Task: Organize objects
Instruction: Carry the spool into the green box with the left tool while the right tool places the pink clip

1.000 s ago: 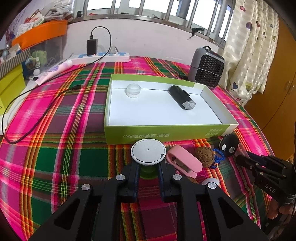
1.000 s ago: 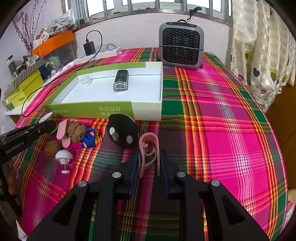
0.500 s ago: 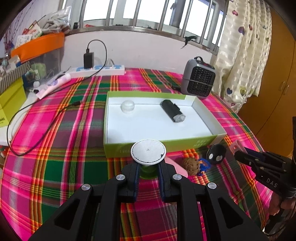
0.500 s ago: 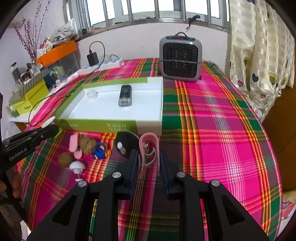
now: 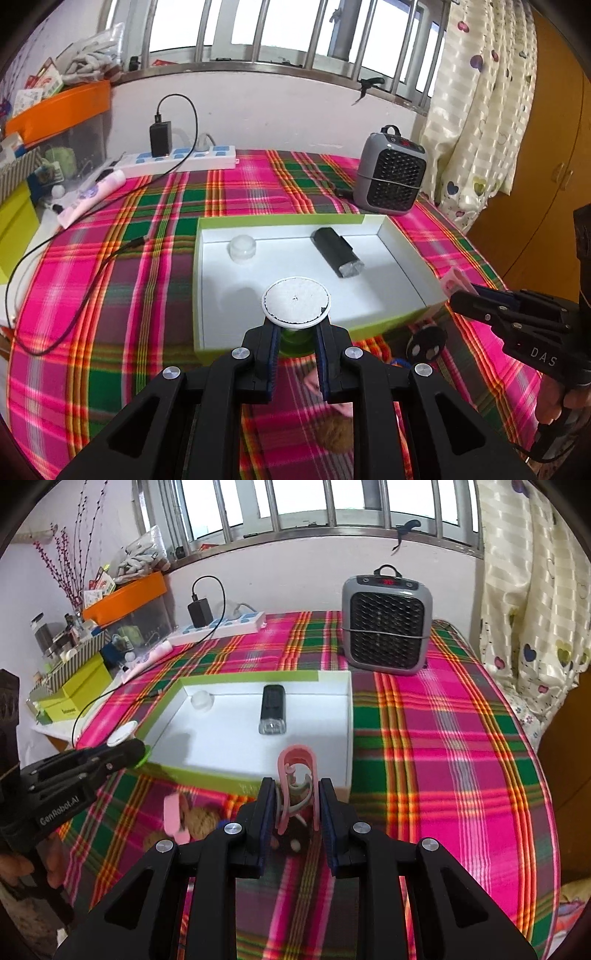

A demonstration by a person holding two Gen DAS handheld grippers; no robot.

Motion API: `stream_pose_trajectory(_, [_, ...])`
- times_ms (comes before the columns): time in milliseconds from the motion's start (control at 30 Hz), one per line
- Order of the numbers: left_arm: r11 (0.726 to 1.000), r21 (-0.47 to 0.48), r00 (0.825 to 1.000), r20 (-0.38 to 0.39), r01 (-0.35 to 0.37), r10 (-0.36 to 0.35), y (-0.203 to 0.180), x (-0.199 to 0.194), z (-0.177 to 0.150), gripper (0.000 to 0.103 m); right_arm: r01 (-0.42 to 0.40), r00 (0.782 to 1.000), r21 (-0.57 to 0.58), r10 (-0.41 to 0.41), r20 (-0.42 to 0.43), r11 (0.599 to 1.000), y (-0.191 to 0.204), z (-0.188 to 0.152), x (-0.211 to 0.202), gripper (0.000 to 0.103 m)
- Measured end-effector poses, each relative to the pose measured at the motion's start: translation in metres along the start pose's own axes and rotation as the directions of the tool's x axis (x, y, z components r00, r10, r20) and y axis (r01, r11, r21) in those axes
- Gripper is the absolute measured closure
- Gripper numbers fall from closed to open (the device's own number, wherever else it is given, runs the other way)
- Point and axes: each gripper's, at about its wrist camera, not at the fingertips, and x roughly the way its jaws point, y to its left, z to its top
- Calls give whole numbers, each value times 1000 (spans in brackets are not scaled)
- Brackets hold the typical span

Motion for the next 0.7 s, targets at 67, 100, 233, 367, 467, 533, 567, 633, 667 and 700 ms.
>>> stream_pose_trajectory(67, [1000, 0, 1000, -6, 3, -3, 1, 6, 6, 88, -4, 1000, 0, 4, -6, 1000, -1, 8, 6, 79])
stream_pose_trajectory(100, [1000, 6, 1000, -6, 3, -3, 0, 9, 9, 88, -7, 1000, -1, 7, -9, 1000, -1, 10, 8, 79])
stream_pose_trajectory(233, [1000, 20, 1000, -9, 5, -5, -1, 20, 20, 88, -17, 1000, 3, 17, -23, 1000, -5, 25, 21, 79])
stream_pose_trajectory(367, [1000, 22, 1000, -19, 14, -14, -1, 35, 31, 88, -30, 998, 4, 30, -56, 1000, -8, 39, 39, 79])
stream_pose_trajectory(467, [999, 36, 1000, -27, 15, -14, -3, 47, 40, 88, -20, 997, 0, 20, -75, 1000, -9, 49, 54, 79])
stream_pose_trajectory(533, [999, 49, 999, -33, 12, -11, -4, 55, 46, 88, -20, 996, -4, 20, -84, 1000, -9, 54, 63, 79])
stream_pose_trajectory(567, [999, 52, 999, -36, 10, -8, -4, 59, 48, 88, -21, 996, -3, 21, -90, 1000, -10, 56, 67, 79])
stream_pose_trajectory(633, [998, 62, 999, -44, 12, -9, -5, 66, 52, 88, -21, 995, -4, 21, -100, 1000, -11, 61, 76, 79])
stream_pose_trajectory(667, [998, 64, 999, -46, 11, -8, -5, 70, 53, 88, -20, 994, -1, 19, -105, 1000, -12, 63, 80, 79])
stream_pose_trajectory(700, [998, 67, 999, -53, 11, -8, -5, 75, 54, 88, -19, 994, 2, 19, -110, 1000, -13, 64, 84, 79])
